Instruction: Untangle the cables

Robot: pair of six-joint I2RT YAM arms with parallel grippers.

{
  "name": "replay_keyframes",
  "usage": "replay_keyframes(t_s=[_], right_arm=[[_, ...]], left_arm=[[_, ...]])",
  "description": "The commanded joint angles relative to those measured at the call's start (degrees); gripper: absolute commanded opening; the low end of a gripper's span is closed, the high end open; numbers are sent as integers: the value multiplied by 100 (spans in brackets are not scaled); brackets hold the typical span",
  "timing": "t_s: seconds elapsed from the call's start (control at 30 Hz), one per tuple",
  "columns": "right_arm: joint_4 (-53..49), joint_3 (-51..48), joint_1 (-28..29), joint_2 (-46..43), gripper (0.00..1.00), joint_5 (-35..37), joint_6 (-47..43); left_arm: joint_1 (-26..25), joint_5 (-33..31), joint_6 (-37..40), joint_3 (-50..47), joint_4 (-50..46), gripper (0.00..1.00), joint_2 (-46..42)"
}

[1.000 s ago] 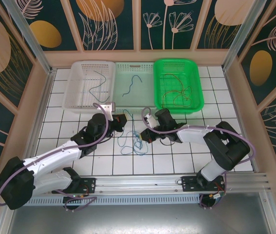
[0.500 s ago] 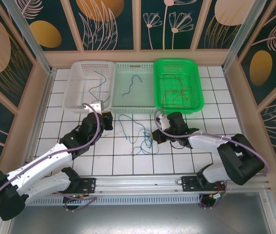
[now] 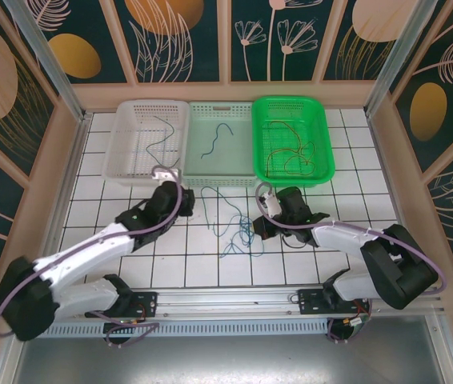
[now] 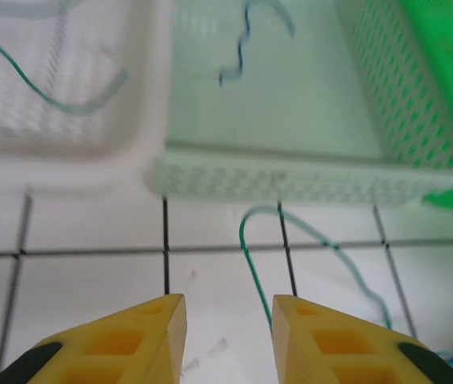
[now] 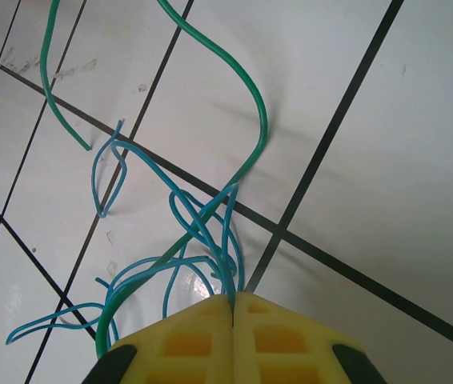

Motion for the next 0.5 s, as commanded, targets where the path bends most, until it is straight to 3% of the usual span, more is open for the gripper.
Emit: replay_keyframes(t_s=[0.0,0.13,0.47], right_arm=[[-104,6,-33,-117,2,1,24],[-193,-5,-32,-175,14,61,35],[-89,60,-22,-187,15,10,90]], left_arm=[[23,654,-663,-70,445,35,554],[24,1011,-1060,-207,961,39,877],[25,1288,-1368,-7,1053,44,1776]])
